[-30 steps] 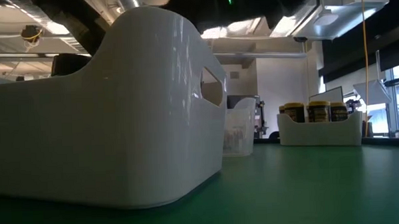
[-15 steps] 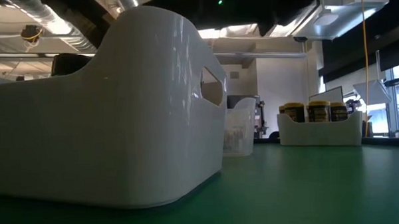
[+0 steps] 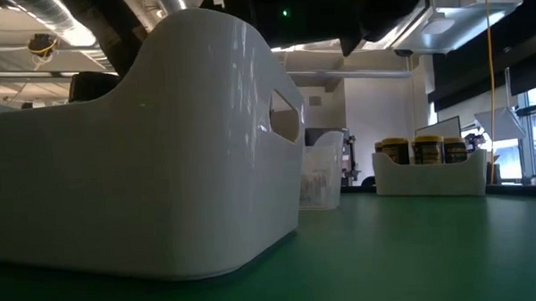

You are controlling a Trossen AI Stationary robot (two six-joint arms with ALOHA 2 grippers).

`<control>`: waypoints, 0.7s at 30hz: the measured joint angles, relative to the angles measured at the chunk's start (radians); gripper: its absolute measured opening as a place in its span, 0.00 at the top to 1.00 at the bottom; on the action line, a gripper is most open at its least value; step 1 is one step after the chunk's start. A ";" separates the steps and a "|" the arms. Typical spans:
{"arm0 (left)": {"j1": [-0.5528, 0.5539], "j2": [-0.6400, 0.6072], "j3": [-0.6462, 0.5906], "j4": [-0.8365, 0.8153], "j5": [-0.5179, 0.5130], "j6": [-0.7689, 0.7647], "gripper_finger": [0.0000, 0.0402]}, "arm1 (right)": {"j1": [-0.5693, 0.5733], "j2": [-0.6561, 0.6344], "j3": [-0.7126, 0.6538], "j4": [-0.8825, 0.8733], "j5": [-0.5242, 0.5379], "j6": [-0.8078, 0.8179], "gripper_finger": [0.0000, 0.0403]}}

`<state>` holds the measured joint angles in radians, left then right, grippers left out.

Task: Sort spices by type
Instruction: Put the yellow seasoning bottle into the top white bin

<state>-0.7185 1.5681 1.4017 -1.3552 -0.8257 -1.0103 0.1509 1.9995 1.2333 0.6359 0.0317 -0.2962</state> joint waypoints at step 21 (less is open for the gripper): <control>0.029 -0.010 0.003 -0.147 0.061 -0.132 0.46 | -0.001 0.009 0.058 -0.174 -0.017 0.003 0.98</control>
<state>-0.6898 1.5578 1.4052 -1.5024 -0.7646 -1.1421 0.1501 2.0084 1.2911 0.4623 0.0152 -0.2935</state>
